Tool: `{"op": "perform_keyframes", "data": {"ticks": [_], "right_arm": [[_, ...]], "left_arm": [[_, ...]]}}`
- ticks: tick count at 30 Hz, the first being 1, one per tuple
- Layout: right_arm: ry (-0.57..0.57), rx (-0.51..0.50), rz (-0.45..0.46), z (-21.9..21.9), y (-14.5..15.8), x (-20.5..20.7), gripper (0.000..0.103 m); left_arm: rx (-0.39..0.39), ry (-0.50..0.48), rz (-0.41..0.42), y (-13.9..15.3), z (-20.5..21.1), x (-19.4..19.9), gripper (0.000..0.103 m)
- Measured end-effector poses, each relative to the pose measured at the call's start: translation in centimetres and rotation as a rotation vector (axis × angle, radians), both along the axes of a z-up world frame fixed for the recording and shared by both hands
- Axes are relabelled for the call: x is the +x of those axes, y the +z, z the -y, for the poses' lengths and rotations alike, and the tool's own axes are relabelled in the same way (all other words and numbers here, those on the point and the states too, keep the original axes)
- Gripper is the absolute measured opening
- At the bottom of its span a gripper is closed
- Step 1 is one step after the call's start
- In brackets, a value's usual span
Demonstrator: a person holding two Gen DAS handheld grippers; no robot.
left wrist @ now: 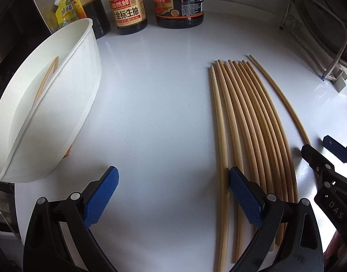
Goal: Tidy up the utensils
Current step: 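Move the open right tool back to the chopstick row, then close the right tool on another wooden chopstick and lift it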
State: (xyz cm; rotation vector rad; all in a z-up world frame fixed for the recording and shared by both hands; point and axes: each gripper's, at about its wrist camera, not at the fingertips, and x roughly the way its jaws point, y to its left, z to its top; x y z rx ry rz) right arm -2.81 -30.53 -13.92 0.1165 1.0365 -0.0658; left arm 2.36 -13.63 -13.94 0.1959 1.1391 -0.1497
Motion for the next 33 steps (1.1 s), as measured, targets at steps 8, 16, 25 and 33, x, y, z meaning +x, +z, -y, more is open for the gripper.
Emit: {"op": "perform_keyframes", "data": {"ticks": [8, 16, 25, 33], "right_arm": [[0.009, -0.005, 0.012, 0.0, -0.2, 0.7, 0.056], [0.057, -0.017, 0.024, -0.7, -0.1, 1.4, 0.041], [0.118, -0.012, 0.019, -1.9, 0.0, 1.9, 0.007], [0.075, 0.078, 0.018, -1.1, 1.1, 1.2, 0.006]], "left_arm": [[0.018, 0.014, 0.038, 0.0, -0.1, 0.4, 0.095], [-0.056, -0.036, 0.032, 0.3, 0.3, 0.0, 0.055], [-0.053, -0.079, 0.022, 0.6, 1.1, 0.0, 0.007], [-0.069, -0.082, 0.011, 1.8, 0.5, 0.0, 0.007]]}}
